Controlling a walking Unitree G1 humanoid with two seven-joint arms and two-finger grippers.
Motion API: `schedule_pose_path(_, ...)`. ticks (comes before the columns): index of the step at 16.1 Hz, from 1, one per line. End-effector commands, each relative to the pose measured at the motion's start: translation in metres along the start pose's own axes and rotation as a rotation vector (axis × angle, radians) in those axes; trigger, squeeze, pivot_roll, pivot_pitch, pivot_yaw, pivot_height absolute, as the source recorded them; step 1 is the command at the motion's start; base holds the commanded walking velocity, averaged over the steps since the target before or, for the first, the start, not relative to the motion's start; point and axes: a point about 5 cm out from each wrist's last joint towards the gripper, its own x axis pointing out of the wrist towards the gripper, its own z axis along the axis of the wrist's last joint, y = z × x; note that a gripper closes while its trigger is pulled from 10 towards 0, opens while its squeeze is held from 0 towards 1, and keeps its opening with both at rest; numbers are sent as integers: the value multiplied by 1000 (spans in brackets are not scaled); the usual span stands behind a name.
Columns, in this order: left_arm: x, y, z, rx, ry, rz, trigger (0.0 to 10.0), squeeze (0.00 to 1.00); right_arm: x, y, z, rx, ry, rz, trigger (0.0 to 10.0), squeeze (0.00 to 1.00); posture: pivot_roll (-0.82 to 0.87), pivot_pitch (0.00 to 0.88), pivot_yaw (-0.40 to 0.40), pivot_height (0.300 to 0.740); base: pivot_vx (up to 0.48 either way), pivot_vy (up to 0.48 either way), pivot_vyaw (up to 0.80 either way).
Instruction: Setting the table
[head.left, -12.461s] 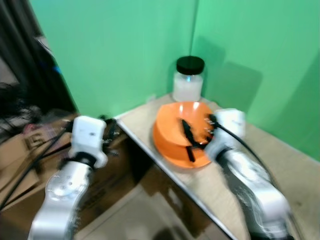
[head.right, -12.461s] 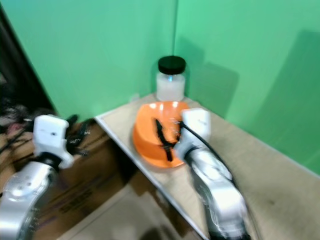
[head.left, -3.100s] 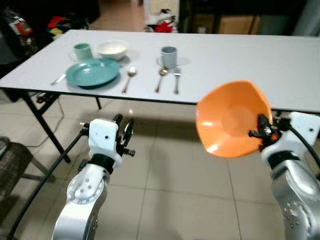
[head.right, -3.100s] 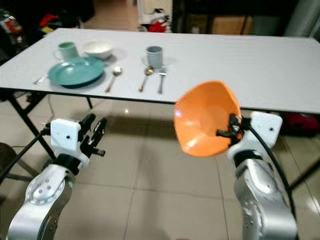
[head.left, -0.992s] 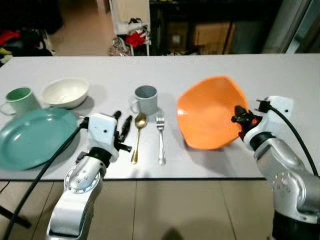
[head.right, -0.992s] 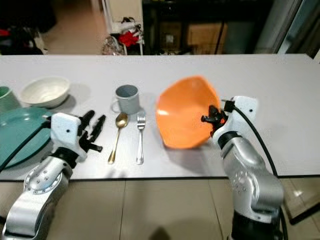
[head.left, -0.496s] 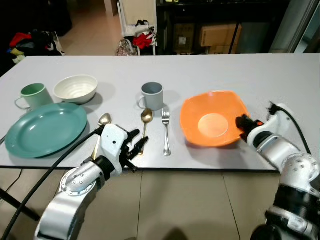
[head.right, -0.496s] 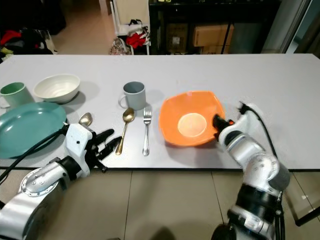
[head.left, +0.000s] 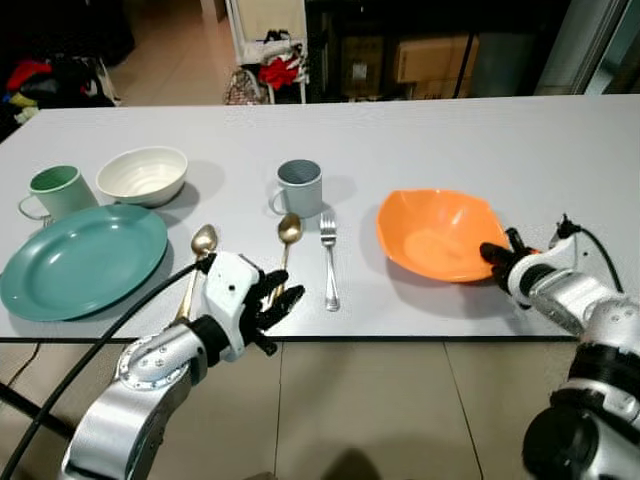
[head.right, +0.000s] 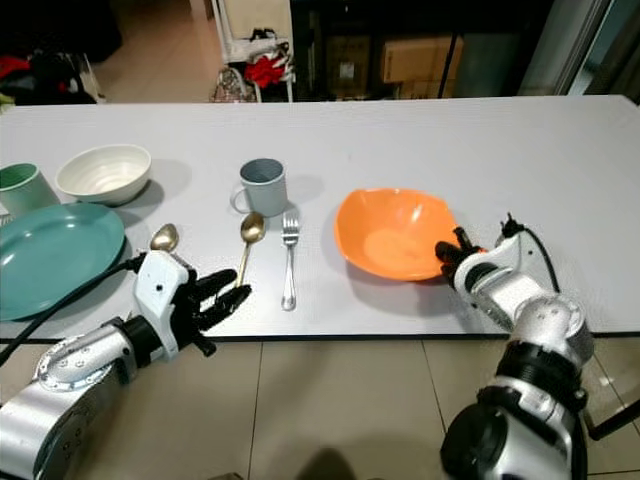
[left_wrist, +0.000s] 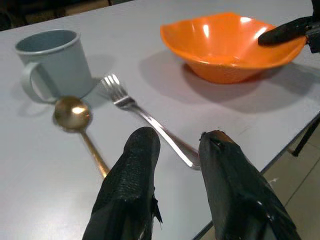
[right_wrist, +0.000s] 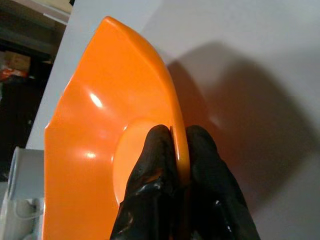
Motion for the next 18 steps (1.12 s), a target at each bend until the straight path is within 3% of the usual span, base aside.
schedule_pose_path(1, -2, 3, 6, 17, -11, 13, 10000, 0, 3, 5, -3, -7, 28, 19, 10000, 0, -48, 0, 56, 740, 0, 0, 0)
schedule_pose_path(2, -3, 4, 7, 16, -12, 15, 10000, 0, 5, 4, -2, -4, 35, 15, 10000, 0, -47, 0, 55, 740, 0, 0, 0)
schedule_pose_path(3, -3, 4, 7, 16, -14, 16, 10000, 0, 5, 4, 0, -5, 30, 13, 10000, 259, -46, 0, 54, 740, 0, 0, 0)
schedule_pose_path(4, -3, 4, 7, 17, -15, 23, 10000, 0, 5, 3, 5, 2, 3, 8, 10000, 929, -44, 0, 53, 740, 0, 0, 0)
schedule_pose_path(5, -3, 4, 8, 15, -16, 25, 10000, 0, 4, 3, 7, -9, -5, 5, 10000, 1000, -41, 0, 53, 740, 0, 0, 0)
schedule_pose_path(8, -4, 5, 8, 13, -18, 29, 10000, 0, -4, 4, 14, -60, -33, 29, 10000, 1000, -40, 0, 56, 740, 0, 0, 0)
schedule_pose_path(13, -4, 8, 14, 4, -45, 40, 10000, 0, -47, 12, 31, -237, -81, 90, 10000, 1000, -44, 0, 63, 740, 0, 0, 0)
schedule_pose_path(15, -6, 9, 15, 4, -50, 43, 10000, 0, -74, 16, 38, -432, -143, 74, 10000, 1000, -48, 0, 66, 740, 0, 0, 0)
schedule_pose_path(17, -8, 10, 15, 4, -47, 46, 10000, 0, -88, 39, 41, -627, -208, 122, 10000, 1000, -55, 0, 77, 740, 0, 0, 0)
schedule_pose_path(18, -8, 11, 15, 5, -47, 48, 10000, 0, -89, 49, 40, -664, -215, 159, 10000, 1000, -55, 0, 77, 740, 0, 0, 0)
